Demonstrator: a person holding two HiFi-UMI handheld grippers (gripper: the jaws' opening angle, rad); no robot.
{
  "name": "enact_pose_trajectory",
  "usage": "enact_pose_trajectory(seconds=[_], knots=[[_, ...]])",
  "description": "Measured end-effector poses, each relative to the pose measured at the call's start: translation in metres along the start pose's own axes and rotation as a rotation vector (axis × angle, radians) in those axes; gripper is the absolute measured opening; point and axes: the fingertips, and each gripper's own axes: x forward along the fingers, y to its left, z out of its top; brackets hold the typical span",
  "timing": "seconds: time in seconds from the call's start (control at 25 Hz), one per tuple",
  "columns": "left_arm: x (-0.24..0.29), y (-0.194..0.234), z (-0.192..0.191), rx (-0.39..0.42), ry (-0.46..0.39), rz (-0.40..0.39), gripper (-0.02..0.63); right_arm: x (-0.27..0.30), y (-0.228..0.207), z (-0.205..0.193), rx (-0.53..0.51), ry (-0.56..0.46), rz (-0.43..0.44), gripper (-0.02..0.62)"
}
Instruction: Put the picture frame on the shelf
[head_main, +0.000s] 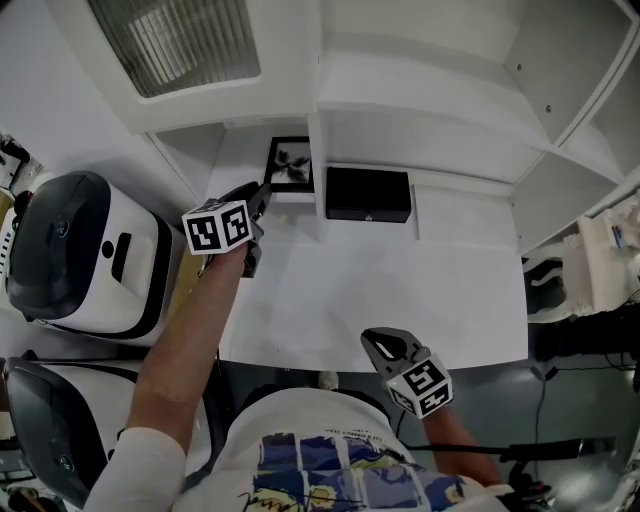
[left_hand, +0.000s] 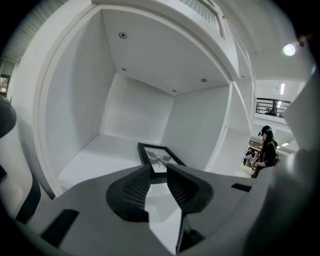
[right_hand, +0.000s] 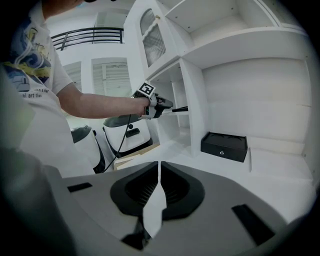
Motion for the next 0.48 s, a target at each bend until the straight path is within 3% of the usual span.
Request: enact_pose_trajectory(seconds=[0.48], knots=[[-0.101, -0.017, -0.028, 0.034, -0.034, -0.152, 0.025, 0.017, 0.057, 0.015, -0.044, -0.01, -0.028, 0.035]])
